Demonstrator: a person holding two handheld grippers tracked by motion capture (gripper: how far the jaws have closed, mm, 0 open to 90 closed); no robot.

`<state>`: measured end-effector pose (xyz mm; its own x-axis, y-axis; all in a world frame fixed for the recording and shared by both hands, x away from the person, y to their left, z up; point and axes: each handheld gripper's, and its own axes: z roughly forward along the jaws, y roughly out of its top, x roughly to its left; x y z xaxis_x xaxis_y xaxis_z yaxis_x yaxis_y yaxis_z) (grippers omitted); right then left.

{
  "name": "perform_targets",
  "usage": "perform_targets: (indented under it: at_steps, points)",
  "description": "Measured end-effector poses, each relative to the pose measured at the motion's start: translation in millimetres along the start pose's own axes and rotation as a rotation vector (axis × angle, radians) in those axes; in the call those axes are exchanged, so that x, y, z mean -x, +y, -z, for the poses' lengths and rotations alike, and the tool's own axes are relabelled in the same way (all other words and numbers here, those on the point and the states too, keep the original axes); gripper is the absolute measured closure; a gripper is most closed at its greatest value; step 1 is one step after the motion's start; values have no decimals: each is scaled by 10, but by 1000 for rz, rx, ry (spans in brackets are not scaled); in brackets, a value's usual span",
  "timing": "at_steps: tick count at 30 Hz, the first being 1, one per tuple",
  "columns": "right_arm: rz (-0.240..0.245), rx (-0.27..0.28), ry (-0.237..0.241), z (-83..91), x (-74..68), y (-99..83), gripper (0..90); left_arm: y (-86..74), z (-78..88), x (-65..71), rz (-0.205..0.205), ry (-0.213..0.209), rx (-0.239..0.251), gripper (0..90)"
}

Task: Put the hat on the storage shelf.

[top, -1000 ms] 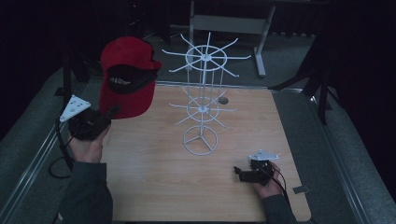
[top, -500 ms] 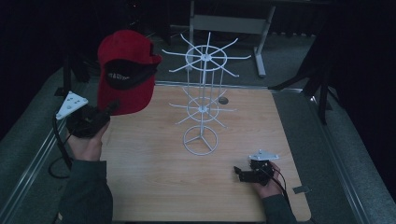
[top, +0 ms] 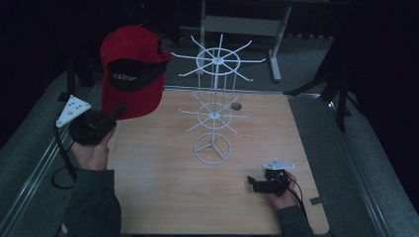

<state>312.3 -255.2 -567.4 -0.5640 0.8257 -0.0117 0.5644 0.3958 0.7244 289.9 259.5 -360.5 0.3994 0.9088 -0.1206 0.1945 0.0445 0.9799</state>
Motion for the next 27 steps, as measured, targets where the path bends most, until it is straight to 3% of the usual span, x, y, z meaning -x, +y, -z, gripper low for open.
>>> perform_targets:
  at_steps: [27]
  points:
    - [0, 0, 0, 0, 0, 0, 151, 98, -16, 50, 26, -26, 57, 856]
